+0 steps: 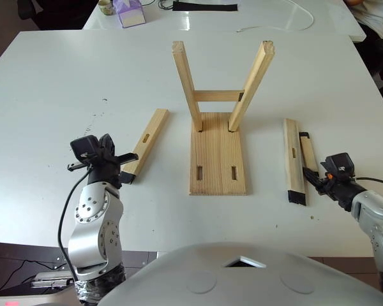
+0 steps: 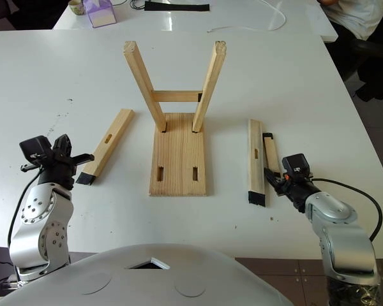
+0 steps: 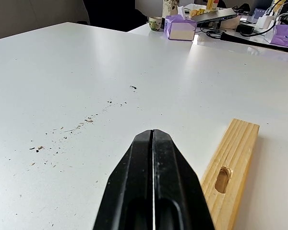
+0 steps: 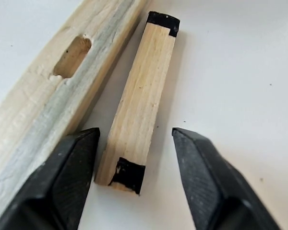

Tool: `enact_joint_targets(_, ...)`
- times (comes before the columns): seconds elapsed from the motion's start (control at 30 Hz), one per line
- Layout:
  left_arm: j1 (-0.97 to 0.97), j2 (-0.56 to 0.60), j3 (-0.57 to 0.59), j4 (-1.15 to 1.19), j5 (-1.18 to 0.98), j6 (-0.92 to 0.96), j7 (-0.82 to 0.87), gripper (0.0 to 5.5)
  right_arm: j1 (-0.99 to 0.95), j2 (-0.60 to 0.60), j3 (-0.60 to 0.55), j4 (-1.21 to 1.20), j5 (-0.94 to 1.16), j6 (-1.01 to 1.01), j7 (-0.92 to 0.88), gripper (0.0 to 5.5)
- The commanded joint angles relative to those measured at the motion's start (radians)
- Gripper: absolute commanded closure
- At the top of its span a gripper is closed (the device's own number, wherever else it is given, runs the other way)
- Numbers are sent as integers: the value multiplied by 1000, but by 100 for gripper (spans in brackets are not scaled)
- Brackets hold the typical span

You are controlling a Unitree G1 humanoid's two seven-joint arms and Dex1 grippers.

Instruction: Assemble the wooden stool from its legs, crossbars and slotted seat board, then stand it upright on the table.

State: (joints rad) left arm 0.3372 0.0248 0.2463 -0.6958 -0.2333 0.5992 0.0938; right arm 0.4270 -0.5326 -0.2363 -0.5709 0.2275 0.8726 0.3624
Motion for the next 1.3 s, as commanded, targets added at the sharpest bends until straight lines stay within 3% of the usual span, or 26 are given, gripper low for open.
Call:
enact_joint_targets(0.03,-19,9,13,7,5,17,5,550,20,51,2,14,-18,55,-60,344)
enact_joint_targets(0.2,-43,19,31,15,-3,21,0,550,35,85,2,12,-37,39,-110,413)
enact_joint_targets(0.33,-158,54,108,1,-85,79,-14,550,-27,186,-50,3,-37,17,-210,420)
enact_joint_targets(0.5,-529,144,294,109,-332,166,2,550,-581,337,-230,214,89,-78,-403,420)
enact_joint_targets(0.6,-775,204,320,230,-481,179,-50,523,-936,405,-358,359,364,-130,-398,420)
enact_joint_targets(0.7,-974,210,289,311,-645,204,-127,469,-1140,429,-359,357,647,-100,-270,420)
enact_joint_targets(0.83,-1166,196,225,447,-853,290,-263,396,-1186,451,-260,224,872,-22,-212,420)
enact_joint_targets(1.07,-1188,201,196,436,-1137,363,-232,294,-1187,307,-144,275,1000,61,-33,420)
enact_joint_targets(1.3,-1152,296,169,430,-1295,381,-268,277,-1191,45,-137,397,1057,126,338,420)
